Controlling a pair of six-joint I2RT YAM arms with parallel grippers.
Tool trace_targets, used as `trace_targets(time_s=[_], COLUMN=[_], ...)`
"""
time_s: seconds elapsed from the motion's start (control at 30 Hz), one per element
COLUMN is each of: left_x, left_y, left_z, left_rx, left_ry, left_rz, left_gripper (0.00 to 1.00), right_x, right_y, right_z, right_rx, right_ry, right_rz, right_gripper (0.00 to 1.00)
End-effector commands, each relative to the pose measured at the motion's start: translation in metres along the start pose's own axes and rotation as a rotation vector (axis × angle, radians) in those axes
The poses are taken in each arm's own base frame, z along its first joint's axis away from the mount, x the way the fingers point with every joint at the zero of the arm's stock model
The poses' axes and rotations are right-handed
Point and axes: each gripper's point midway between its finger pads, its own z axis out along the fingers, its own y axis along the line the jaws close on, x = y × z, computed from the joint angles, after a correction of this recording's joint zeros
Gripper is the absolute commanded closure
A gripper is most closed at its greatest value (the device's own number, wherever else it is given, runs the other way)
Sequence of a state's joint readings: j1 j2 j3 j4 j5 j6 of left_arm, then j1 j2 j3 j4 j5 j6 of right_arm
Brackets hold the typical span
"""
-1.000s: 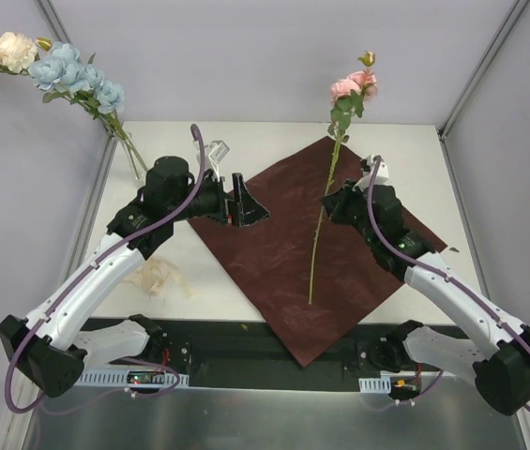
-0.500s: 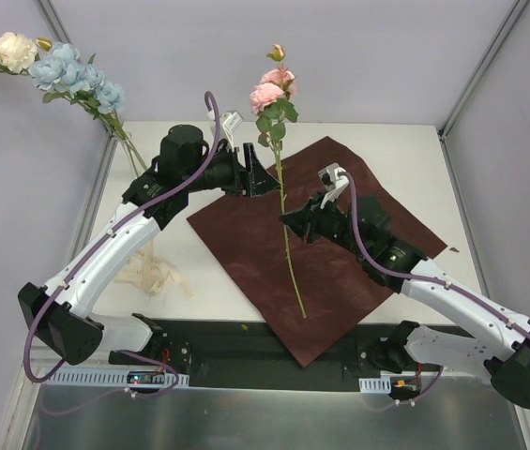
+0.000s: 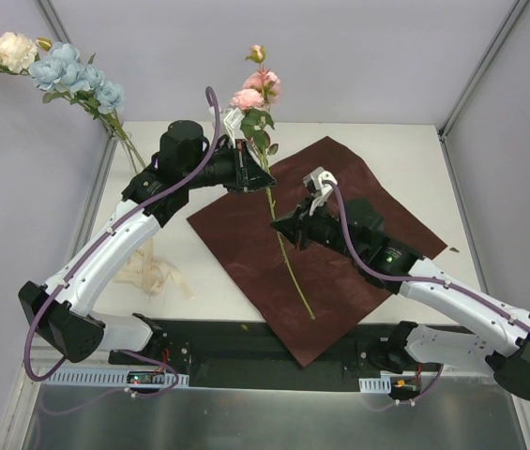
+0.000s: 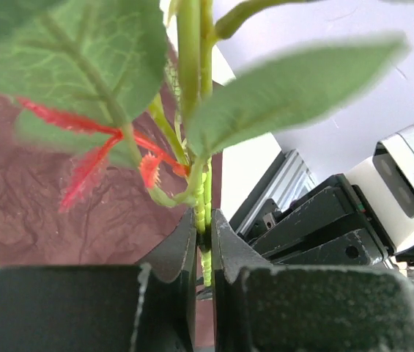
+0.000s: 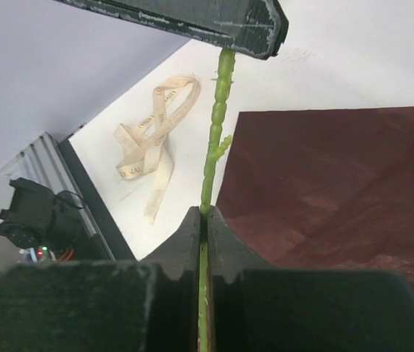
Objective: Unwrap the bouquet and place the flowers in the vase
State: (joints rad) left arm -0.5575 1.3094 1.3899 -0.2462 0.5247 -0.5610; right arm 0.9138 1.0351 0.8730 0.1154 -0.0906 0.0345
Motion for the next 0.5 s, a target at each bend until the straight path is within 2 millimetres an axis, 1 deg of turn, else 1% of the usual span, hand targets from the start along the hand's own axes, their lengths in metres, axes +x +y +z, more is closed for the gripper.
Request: trace_targets(time_s=[0.0, 0.03, 0.07, 0.1, 0.13, 0.17, 0.2, 0.23, 0.27, 0.3, 0.33, 0.37, 0.4, 0.43, 0.47], left_x=[-0.031, -0.038, -0.046, -0.059, -0.067, -0.073, -0.094, -0.110, -0.118, -0.140, -0.154, -0.172, -0.194, -0.206, -0.221], left_y=[-0.012, -0.015, -0.003, -0.009, -0.005, 0.003, 0.003, 0.014, 0.022, 0.020, 0.026, 0.039, 0.042, 0.045, 0.053], left_z=[-0.009, -0.017, -0.022, -0.034, -0.042, -0.049, -0.062, -0.073, -0.084, -0.096, -0.108, -0.126, -0.141, -0.149, -0.164], left_rx=[-0.008, -0.021, -0.097, -0.123, -0.174, -0.235, -0.298, -0.362, -0.416, -0.452, -0.490, -0.560, -0.620, -0.650, -0.731], left_ry=[-0.115, -0.148, -0.188, -0.234, -0.261, -0.260, -0.314, -0.342, -0.341, -0.393, -0.424, -0.462, -0.516, -0.536, -0.556], left_rz=[0.137, 0.175, 0.229, 0.271, 0.302, 0.364, 0.399, 0.414, 0.437, 0.456, 0.466, 0.489, 0.509, 0.531, 0.593], left_gripper=[1.00, 1.00, 1.00, 1.00, 1.00, 1.00, 1.00, 1.00, 1.00, 1.00, 1.00, 1.00, 1.00, 1.00, 1.00], right_x=[-0.032, -0.031, -0.031, -0.030, -0.029, -0.030, -0.033, -0.032, -0.033, -0.034, -0.035, -0.032, -0.031, -0.030, -0.028], right_y=[0.008, 0.003, -0.001, -0.013, -0.016, -0.019, -0.026, -0.032, -0.037, -0.047, -0.051, -0.055, -0.063, -0.066, -0.069], right_z=[0.001, -0.001, 0.000, -0.004, -0.006, -0.009, -0.014, -0.017, -0.020, -0.026, -0.028, -0.030, -0.034, -0.036, -0.038], right_rx=[0.012, 0.044, 0.063, 0.127, 0.142, 0.153, 0.187, 0.209, 0.230, 0.263, 0.274, 0.287, 0.311, 0.321, 0.322], right_ry=[-0.052, -0.023, -0.014, -0.003, -0.003, -0.008, -0.024, -0.024, -0.028, -0.026, -0.027, -0.020, -0.020, -0.019, -0.015], right_rz=[-0.074, -0.078, -0.084, -0.090, -0.104, -0.106, -0.107, -0.103, -0.098, -0.090, -0.083, -0.071, -0.060, -0.051, -0.034], right_gripper=[0.88, 0.79, 0.61, 0.52, 0.45, 0.36, 0.32, 0.30, 0.28, 0.28, 0.27, 0.28, 0.28, 0.28, 0.28])
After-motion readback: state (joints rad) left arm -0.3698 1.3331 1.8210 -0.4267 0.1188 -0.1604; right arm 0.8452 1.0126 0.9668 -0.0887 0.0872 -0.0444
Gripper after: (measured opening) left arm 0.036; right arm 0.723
